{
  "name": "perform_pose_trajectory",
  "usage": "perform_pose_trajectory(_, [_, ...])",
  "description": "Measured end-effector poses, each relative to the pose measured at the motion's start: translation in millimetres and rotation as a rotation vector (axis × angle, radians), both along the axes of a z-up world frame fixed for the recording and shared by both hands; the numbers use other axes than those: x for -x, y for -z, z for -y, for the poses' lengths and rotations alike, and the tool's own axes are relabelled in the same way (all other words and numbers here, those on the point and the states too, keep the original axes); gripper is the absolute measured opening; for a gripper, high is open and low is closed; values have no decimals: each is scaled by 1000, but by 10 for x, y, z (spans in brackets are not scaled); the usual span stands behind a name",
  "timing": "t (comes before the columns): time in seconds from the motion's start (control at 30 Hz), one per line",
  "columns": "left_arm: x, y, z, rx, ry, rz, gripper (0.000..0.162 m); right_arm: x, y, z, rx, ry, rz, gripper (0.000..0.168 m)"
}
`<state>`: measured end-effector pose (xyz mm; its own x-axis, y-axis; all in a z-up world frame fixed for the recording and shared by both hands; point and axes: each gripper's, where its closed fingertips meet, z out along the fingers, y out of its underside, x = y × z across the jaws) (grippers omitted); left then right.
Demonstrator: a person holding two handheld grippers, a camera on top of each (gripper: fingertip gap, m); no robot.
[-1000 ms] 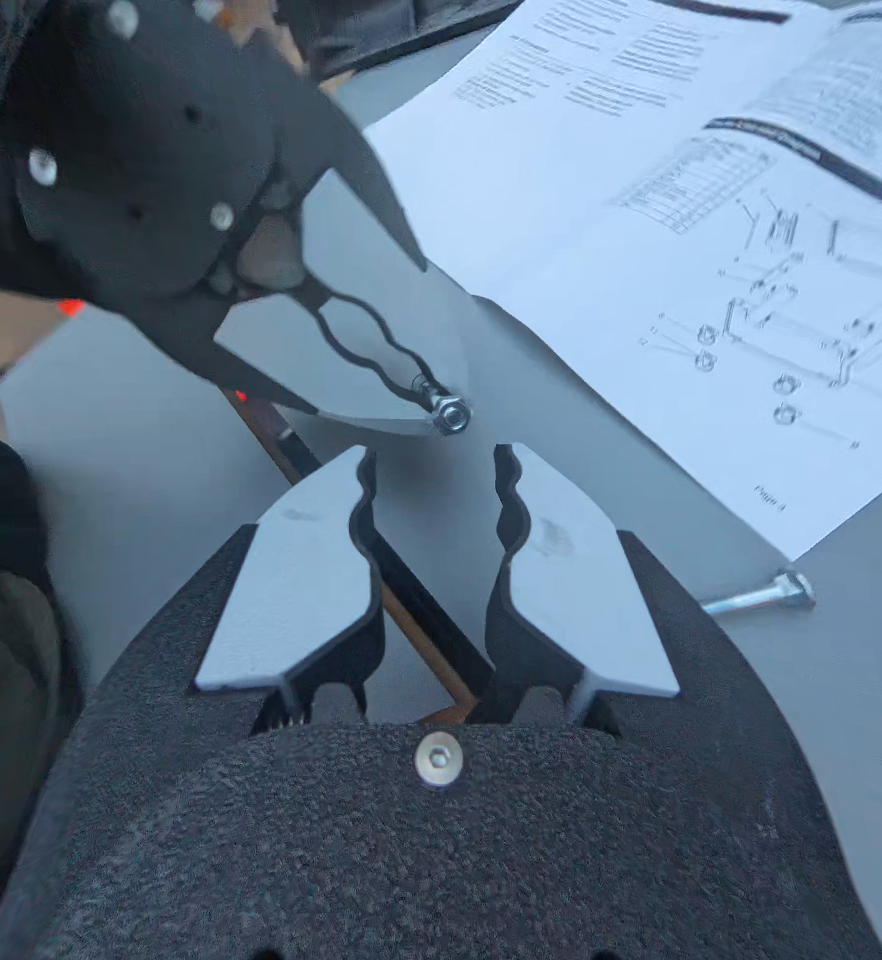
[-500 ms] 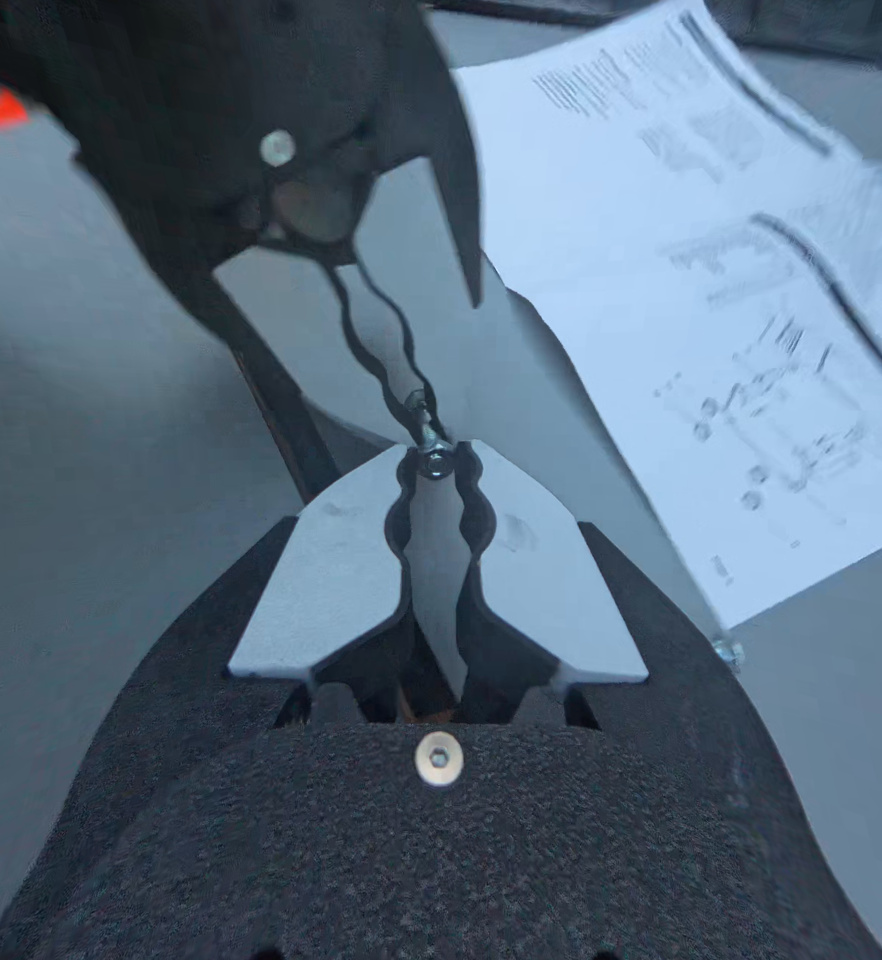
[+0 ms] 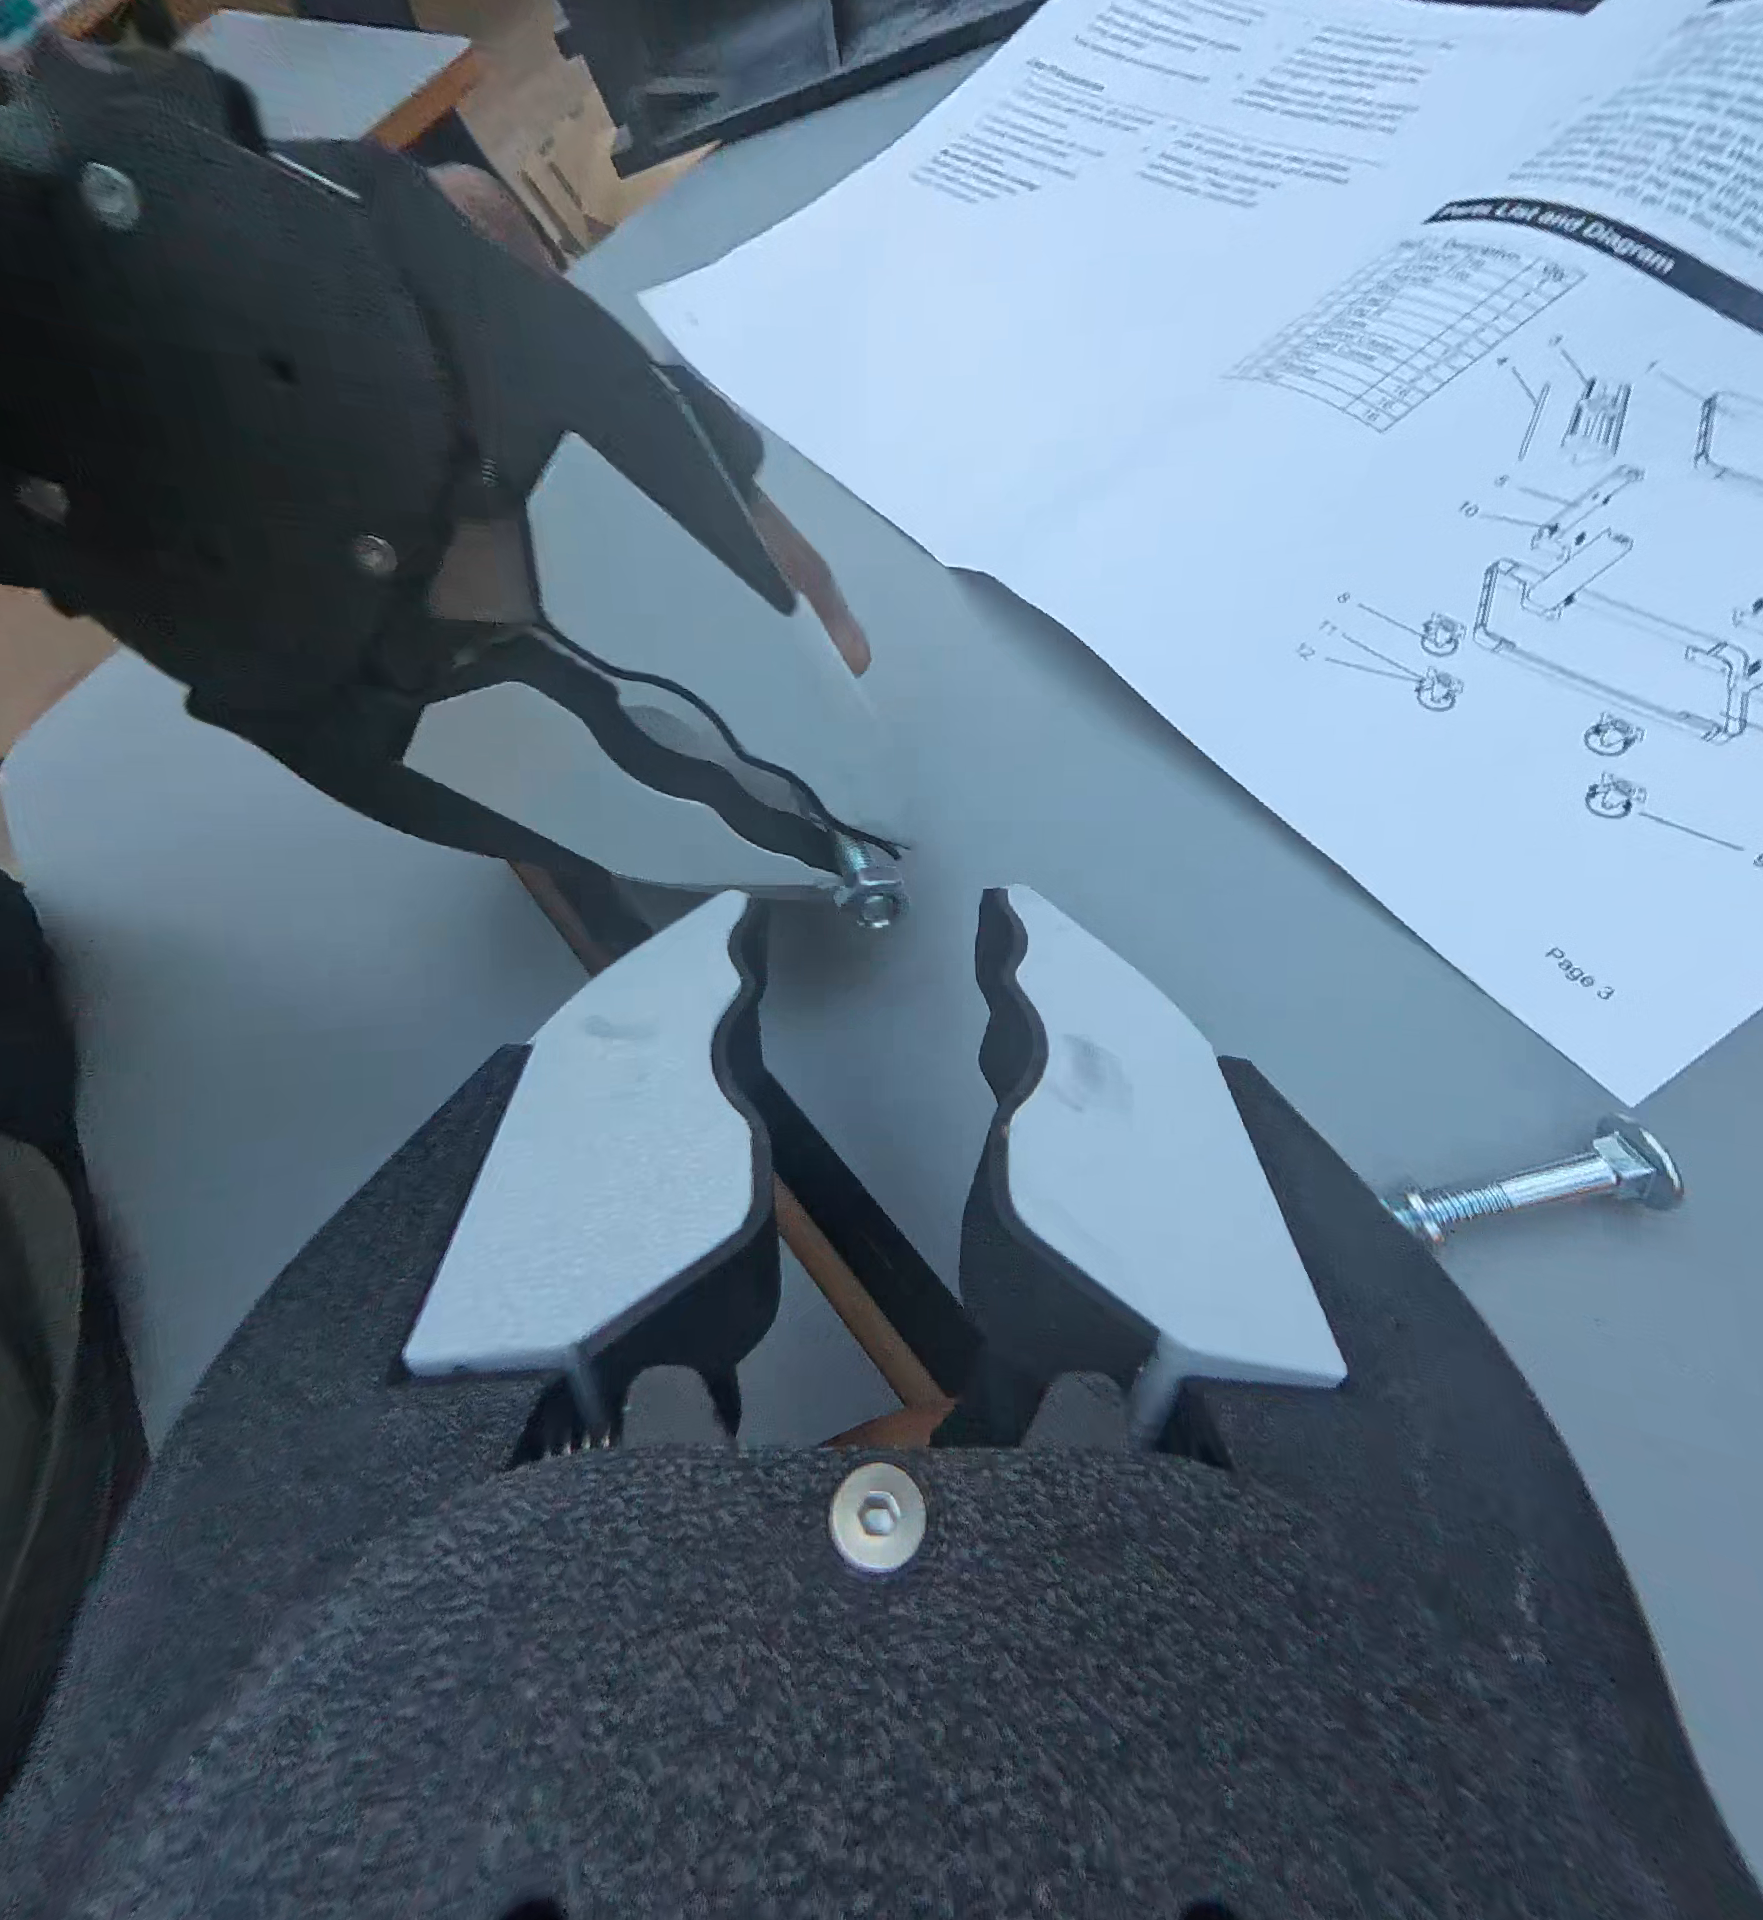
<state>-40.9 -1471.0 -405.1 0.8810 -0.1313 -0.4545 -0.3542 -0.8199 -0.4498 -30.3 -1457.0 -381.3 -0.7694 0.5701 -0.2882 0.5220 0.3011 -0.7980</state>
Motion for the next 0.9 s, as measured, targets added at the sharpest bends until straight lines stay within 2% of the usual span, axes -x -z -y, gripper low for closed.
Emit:
perform_pose_trajectory(0.13, [-24, -80, -57, -36, 35, -55, 7, -42, 50, 57, -20, -58, 54, 34])
perform_pose_trajectory(0.23, [-26, -69, -55, -32, 36, 0, 7, -7, 40, 60, -68, -112, -48, 19])
perform_pose_trajectory(0.3, [-53, -54, -54, -62, -11, 177, 7, 18, 32, 59, -152, -185, -246, 19])
perform_pose_trajectory(0.37, [-149, 4, -34, -55, -50, 429, 7, 11, 58, 72, -344, -327, -561, 18])
perform_pose_trajectory(0.43, [-163, 45, -16, -43, -71, 540, 7, 52, 99, 74, -522, -375, -761, 18])
perform_pose_trajectory(0.47, [-166, 60, -7, -38, -62, 545, 7, 53, 112, 78, -516, -351, -737, 18])
perform_pose_trajectory(0.53, [-99, 74, 1, -41, -74, 458, 7, 42, 108, 66, -385, -241, -534, 20])
perform_pose_trajectory(0.57, [-65, 71, 13, -42, -81, 403, 7, 22, 99, 58, -299, -184, -405, 25])
perform_pose_trajectory(0.63, [27, 45, 38, -48, -96, 249, 7, 21, 56, 36, -138, -56, -169, 46])
perform_pose_trajectory(0.77, [64, -7, 42, -46, -70, 16, 7, 11, -84, 77, 77, 51, 61, 37])
perform_pose_trajectory(0.9, [43, -51, 21, -60, -54, -87, 7, -29, 16, 129, 61, 57, 189, 32])
